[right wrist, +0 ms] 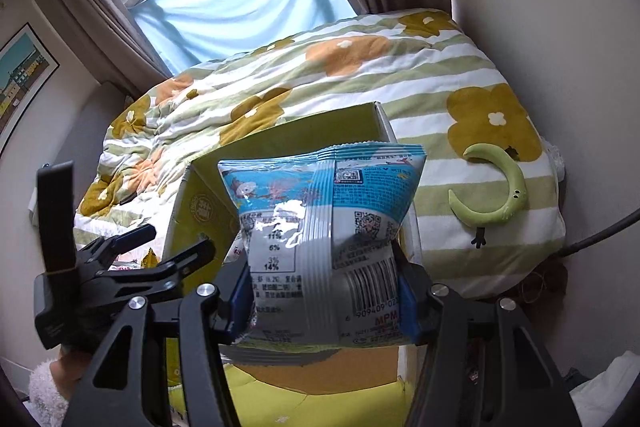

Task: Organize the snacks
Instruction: 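Carry both bags into the yellow box and open both tools, then withdraw both tools from the box back toward the snack pile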

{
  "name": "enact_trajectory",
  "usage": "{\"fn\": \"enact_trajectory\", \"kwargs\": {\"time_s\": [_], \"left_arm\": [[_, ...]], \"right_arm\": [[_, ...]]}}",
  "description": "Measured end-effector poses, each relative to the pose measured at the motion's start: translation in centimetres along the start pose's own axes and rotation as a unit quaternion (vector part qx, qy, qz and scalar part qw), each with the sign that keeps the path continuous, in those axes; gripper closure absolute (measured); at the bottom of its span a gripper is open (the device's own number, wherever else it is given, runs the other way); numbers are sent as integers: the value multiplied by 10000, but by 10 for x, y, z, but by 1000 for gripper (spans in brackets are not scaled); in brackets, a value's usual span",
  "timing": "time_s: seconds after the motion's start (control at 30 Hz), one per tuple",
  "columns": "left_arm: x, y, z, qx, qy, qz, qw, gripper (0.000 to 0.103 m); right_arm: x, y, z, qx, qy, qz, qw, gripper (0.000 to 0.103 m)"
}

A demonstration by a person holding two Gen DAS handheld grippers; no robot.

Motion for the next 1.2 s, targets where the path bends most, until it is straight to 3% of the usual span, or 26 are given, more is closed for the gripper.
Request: {"fn": "enact_trajectory", "kwargs": {"time_s": [0.13, 0.43, 0.47, 0.57, 0.6, 0.7, 0.9, 1.2], "left_arm": [[-21, 3, 8, -186, 11, -196, 9996, 0], [-44, 6, 22, -308, -443, -374, 9978, 0], [-45, 7, 23, -335, -475, -377, 9976, 0], [-45, 11, 25, -322, -572, -300, 9974, 0], [-46, 14, 25, -309, -615, -313, 9971, 0], [-46, 20, 24, -310, -686, -303, 9967, 0], [-43, 27, 23, -382, -629, -192, 9971, 0], [-67, 27, 21, -312, -652, -436, 9964, 0]], "right_arm": [[2, -9, 9, -210, -49, 2, 9998, 48], [40, -35, 29, -600, -216, 213, 9977, 47], [46, -37, 29, -630, -203, 231, 9975, 42], [62, -41, 25, -634, -144, 240, 9976, 5], [64, -40, 23, -644, -110, 255, 9975, 4], [67, -35, 12, -659, 158, 249, 9974, 4], [65, -19, -3, -446, 133, 476, 9978, 4], [37, -16, 2, -460, 177, 239, 9985, 4]]}}
Point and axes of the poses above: each gripper's, at about its wrist camera, not at the fingertips, and x roughly the way its jaws point, z to its left, y to its underside, the point moved 6 cm from there along x, roughly the way its jaws point, and after that the axes turned 10 degrees about x, right-handed, at the moved point
